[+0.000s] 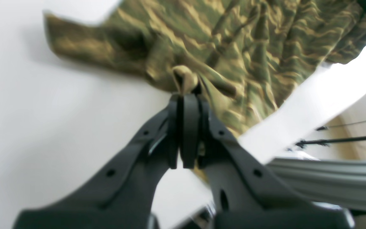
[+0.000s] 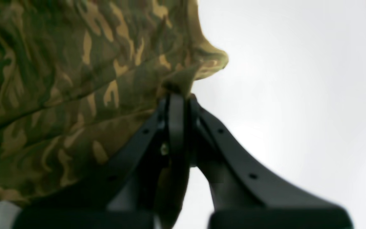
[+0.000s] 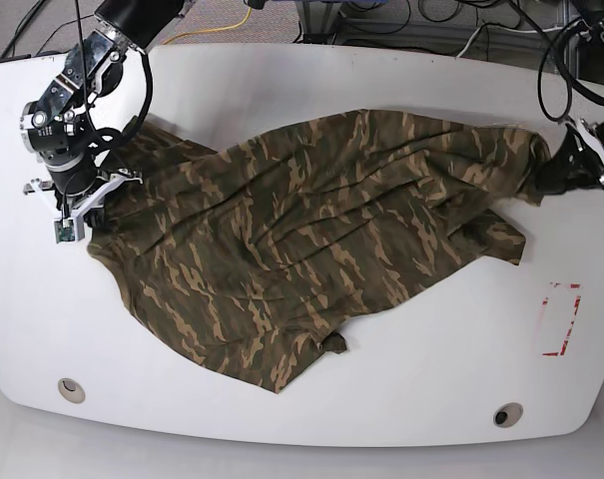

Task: Layout the t-shirt on the table in an organized manner, then fold the t-shirt properly
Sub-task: 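Lift the shirt with the right gripper and regrasp its edge with the left gripper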

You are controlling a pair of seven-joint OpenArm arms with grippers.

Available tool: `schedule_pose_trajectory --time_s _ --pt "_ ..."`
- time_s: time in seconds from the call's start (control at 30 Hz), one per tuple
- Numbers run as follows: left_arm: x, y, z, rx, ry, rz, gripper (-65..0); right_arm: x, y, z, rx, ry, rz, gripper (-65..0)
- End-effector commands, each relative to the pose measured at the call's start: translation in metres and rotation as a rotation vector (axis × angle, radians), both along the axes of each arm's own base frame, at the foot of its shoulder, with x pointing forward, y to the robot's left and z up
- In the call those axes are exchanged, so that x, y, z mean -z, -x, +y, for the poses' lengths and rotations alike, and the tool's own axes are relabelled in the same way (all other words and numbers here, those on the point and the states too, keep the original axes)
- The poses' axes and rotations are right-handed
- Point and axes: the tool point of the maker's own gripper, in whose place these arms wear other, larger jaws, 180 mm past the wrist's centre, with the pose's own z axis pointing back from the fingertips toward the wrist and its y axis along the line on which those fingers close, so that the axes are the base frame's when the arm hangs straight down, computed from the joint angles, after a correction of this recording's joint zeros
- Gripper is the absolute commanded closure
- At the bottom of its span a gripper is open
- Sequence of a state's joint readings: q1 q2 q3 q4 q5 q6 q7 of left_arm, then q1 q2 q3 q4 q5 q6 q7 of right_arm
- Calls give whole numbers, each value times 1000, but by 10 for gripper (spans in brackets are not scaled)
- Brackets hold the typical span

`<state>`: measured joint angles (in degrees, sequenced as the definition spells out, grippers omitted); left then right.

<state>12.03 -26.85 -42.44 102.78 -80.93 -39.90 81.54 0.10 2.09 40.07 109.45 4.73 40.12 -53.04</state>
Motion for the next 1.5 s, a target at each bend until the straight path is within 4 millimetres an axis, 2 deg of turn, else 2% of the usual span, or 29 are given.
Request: schedule_pose_trajectory --time_s 0.0,0.17,0.37,0.47,0.67,0.83,0.93,1.07,1.13,1.33,1.47 --pt "-29 -17 2 7 25 -106 0 -24 -14 -3 -6 18 -82 -17" --pt "-51 -38 13 -8 29 -176 0 -49 -25 -8 -9 53 -143 -17" --pt "-76 -68 23 -28 81 -254 0 -76 -49 2 -91 117 -194 -17" --pt "-90 -86 27 -34 123 -293 0 -98 -62 2 -100 138 -247 -17" --pt "-113 -119 20 -2 192 -337 0 -140 -84 1 -90 150 -357 -19" --pt "-117 -136 9 27 156 -325 0 -157 -89 -4 -85 169 -395 -19" --pt "-106 -137 6 34 132 -288 0 -158 -89 -6 -84 177 -392 -19" --pt "-73 -125 0 48 126 -196 -14 -149 -85 -6 -84 174 -371 -19" --pt "-55 -116 0 48 125 -146 -50 -143 -82 -6 -89 169 -356 -19" --pt "0 -81 0 38 130 15 -211 -129 -77 -4 -93 161 -321 -19" --pt "33 -54 -2 34 136 121 -271 -119 -73 -2 -94 148 -300 -19"
